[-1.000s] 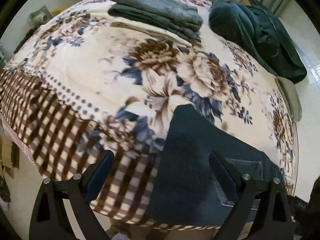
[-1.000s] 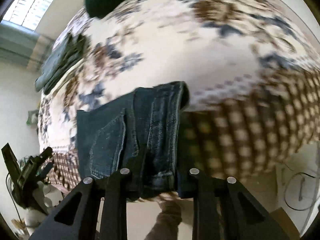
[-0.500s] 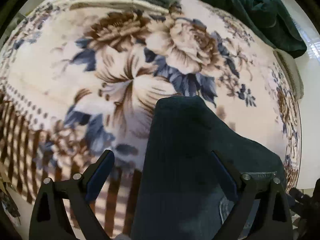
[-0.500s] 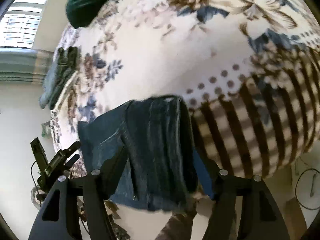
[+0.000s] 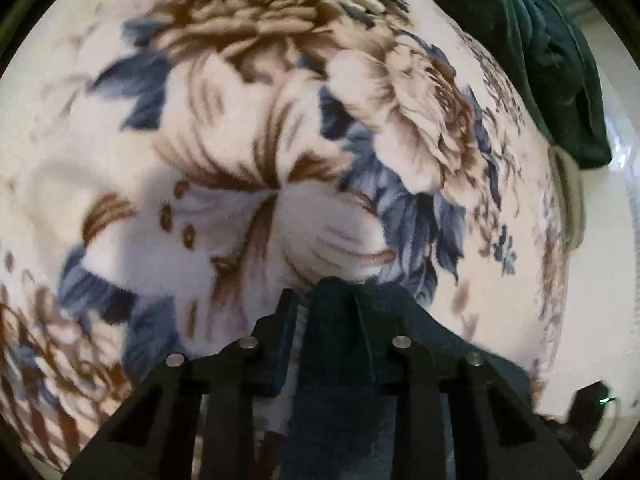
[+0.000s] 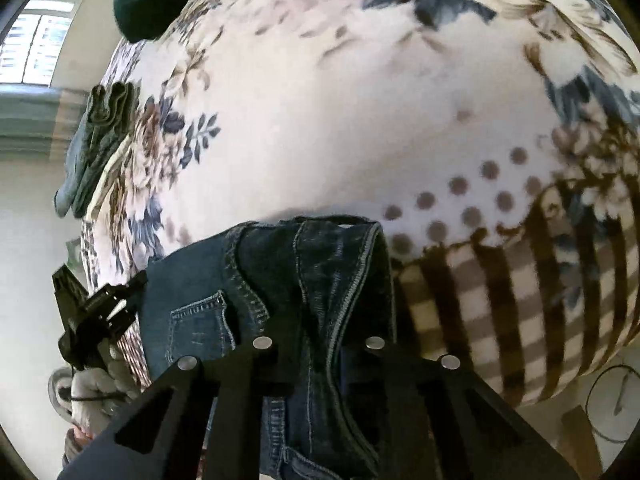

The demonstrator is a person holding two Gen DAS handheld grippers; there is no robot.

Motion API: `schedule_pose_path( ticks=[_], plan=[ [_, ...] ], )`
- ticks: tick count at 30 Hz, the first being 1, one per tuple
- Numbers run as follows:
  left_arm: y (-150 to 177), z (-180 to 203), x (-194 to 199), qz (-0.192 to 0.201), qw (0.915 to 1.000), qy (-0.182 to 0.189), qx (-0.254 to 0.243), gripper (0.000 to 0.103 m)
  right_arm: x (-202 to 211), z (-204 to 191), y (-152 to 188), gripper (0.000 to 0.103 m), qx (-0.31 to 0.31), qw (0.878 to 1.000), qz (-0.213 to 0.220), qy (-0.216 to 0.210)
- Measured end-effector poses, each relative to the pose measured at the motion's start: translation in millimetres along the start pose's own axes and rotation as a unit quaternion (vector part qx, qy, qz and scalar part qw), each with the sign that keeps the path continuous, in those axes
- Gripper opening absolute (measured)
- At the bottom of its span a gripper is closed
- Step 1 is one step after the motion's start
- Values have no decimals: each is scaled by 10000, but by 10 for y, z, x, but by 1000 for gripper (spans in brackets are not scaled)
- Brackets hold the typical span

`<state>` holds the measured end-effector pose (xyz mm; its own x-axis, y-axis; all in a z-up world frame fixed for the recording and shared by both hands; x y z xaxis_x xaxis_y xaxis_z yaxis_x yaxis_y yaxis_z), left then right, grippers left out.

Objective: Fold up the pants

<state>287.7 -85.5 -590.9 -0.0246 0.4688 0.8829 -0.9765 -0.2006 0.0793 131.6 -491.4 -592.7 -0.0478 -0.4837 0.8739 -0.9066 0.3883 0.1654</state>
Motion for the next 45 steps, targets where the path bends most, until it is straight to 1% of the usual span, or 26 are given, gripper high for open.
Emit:
schedule_pose_path(
  ticks=[2,3,4,5,6,7,8,10,11,15,16,18,19,20,26,29,30,31,32,33,35,37,39,41,44,45],
  plan=[
    [27,62,69,54,9996,-181,-187,29,14,-6,-12,16,43,9998,-139,-160],
    [70,118,133,75,9989,-353,-313,33,27,-14,-8,21,83,9995,-196,-214],
    [137,180,223,146,9979,-476,-406,46,46,-18,6,32,135,9995,-225,-197],
    [184,226,298,210,9975,-490,-463,57,81,-30,27,38,229,9995,-214,-81],
    [251,260,349,219,9975,-483,-474,82,95,-47,43,45,313,9993,-217,-28],
    [367,317,404,190,9979,-377,-496,95,101,-58,65,46,385,9990,-247,-9],
    [464,361,410,111,9980,-302,-547,95,93,-65,90,46,428,9986,-317,-17],
    [604,417,345,-79,9977,-346,-579,95,42,-72,128,46,416,9980,-466,-14],
    [716,433,246,-265,9969,-414,-621,95,19,-64,141,46,402,9979,-506,15],
    [875,337,-234,-819,9910,-871,-605,95,-69,-36,161,50,354,9976,-579,119],
    [876,281,-342,-918,9913,-776,-533,97,-76,-28,158,51,336,9976,-596,105],
    [838,230,-422,-916,9923,-659,-508,103,-85,-28,150,55,336,9975,-607,124],
    [812,226,-456,-938,9921,-625,-551,103,-91,-30,146,59,357,9973,-612,173],
    [790,235,-494,-954,9920,-595,-577,103,-97,-28,143,60,360,9972,-617,200],
    [724,162,-535,-841,9951,-324,-413,103,-133,-9,117,60,286,9970,-707,142],
    [737,130,-515,-897,9951,-240,-327,103,-160,40,96,60,173,9972,-731,-45],
    [720,138,-505,-980,9942,-253,-353,103,-162,62,96,50,127,9974,-693,-144],
    [706,143,-478,-1020,9939,-263,-337,103,-136,69,98,13,128,9981,-575,-178],
    [743,131,-442,-1010,9939,-282,-350,103,-96,53,108,8,105,9990,-417,-152],
    [756,169,-392,-890,9944,-389,-416,103,-62,16,122,8,89,9994,-333,12],
    [807,263,-303,-566,9933,-786,-633,101,18,-140,158,7,316,9985,-154,419],
    [901,378,-179,-196,9868,-1297,-951,99,164,-321,202,6,574,9952,135,776],
    [953,415,-119,-25,9818,-1547,-1099,99,309,-383,211,6,597,9936,332,903],
    [996,414,-89,91,9802,-1582,-1189,99,345,-394,174,6,655,9932,205,940],
    [1005,416,-149,156,9751,-1803,-1285,99,200,-246,119,7,395,9969,-128,674],
    [1002,416,-171,154,9746,-1833,-1277,99,142,-190,105,15,354,9970,-285,630]
  ],
)
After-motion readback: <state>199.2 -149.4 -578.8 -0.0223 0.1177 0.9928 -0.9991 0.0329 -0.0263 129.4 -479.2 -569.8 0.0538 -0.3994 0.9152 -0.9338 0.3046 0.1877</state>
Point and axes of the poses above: each gripper's, at about its wrist camera, not at the fingertips, and x roughly against the way its jaws point, z to its right, y to its underside, the point moved 2 cm from there along -x, roughly the way its jaws point, and after that the axes turned 11 degrees about -z, right-handed, at the moved point
